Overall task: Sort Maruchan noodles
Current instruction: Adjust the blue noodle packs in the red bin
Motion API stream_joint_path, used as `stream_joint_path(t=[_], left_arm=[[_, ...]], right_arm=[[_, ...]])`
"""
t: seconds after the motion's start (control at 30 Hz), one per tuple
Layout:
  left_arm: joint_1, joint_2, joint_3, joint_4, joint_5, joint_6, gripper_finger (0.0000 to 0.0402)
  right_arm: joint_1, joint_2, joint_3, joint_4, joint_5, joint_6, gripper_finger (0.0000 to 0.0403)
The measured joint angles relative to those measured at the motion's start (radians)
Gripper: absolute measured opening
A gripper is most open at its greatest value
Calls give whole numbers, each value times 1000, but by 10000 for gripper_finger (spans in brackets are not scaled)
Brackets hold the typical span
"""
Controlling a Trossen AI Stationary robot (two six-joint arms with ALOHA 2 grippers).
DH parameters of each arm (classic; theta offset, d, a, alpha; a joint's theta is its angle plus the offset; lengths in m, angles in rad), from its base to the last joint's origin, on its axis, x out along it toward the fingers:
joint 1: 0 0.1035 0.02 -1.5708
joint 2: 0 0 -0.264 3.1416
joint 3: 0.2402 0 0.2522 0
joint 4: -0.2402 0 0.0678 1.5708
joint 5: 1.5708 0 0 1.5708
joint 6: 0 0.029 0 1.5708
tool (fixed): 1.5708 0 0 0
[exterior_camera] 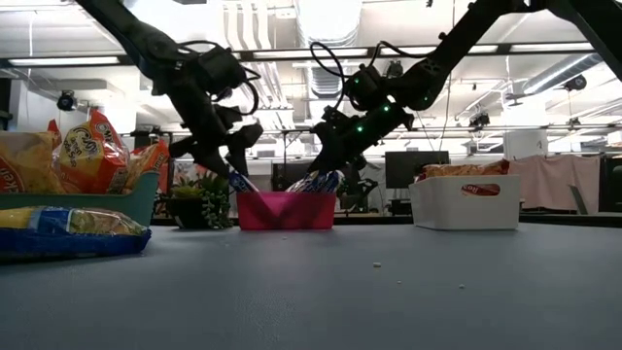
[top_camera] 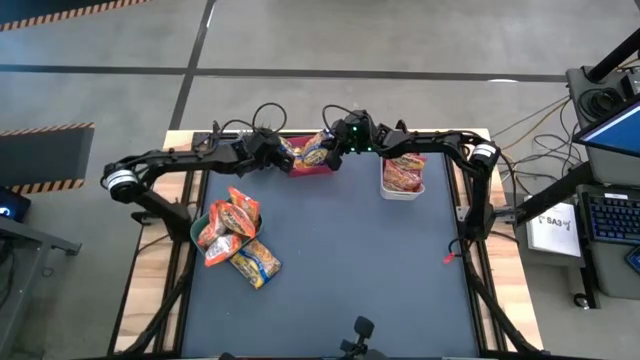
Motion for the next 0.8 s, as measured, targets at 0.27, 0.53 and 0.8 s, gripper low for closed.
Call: stream_joint_path(t=[0.27, 0.53, 0.8], left_arm=[[0, 5, 4, 15, 31, -2, 201], [-1, 11, 3, 20, 39, -5, 201], [-4, 68, 10, 45, 45, 3, 178]], right_arm=[[0, 1, -1, -3, 0, -3, 17], [0, 1, -2, -4, 0, -1, 17], [0, 1, -2, -4, 0, 0, 17]])
